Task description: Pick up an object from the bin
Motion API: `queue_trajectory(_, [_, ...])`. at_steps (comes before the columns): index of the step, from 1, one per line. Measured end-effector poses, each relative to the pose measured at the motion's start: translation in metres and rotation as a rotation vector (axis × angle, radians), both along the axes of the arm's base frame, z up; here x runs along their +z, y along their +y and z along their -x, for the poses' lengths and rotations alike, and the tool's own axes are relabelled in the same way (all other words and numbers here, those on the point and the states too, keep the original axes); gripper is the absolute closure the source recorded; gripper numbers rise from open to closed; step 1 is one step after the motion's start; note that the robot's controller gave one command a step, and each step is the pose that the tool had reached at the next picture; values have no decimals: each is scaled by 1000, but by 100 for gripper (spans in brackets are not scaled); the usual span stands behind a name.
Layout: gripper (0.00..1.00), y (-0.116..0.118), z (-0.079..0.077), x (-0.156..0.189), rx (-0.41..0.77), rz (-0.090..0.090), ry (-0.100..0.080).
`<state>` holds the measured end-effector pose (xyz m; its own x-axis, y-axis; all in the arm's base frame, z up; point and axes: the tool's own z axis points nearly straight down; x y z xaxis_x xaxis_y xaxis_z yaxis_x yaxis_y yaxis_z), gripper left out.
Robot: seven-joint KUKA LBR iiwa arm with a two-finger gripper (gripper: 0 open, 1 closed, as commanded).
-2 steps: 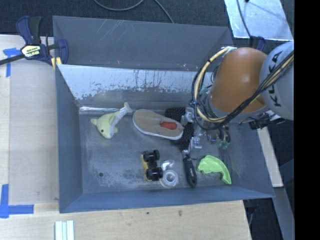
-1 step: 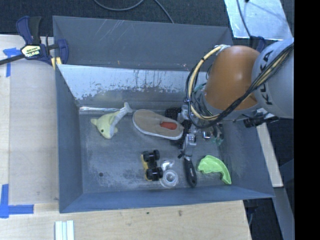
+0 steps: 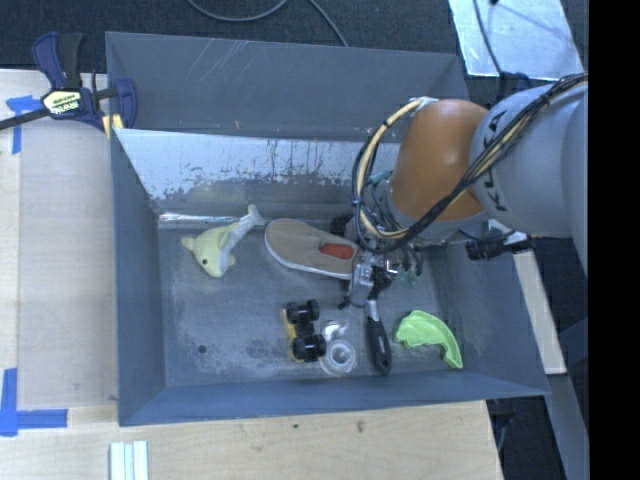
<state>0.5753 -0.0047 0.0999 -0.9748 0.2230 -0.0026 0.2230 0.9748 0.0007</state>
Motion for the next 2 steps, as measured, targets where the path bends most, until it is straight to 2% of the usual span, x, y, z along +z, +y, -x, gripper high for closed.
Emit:
queue_trajectory(1, [100, -8, -4, -26, -37, -3, -15])
queue_trajectory(2, [100, -8, -4, -26, -36, -3, -14])
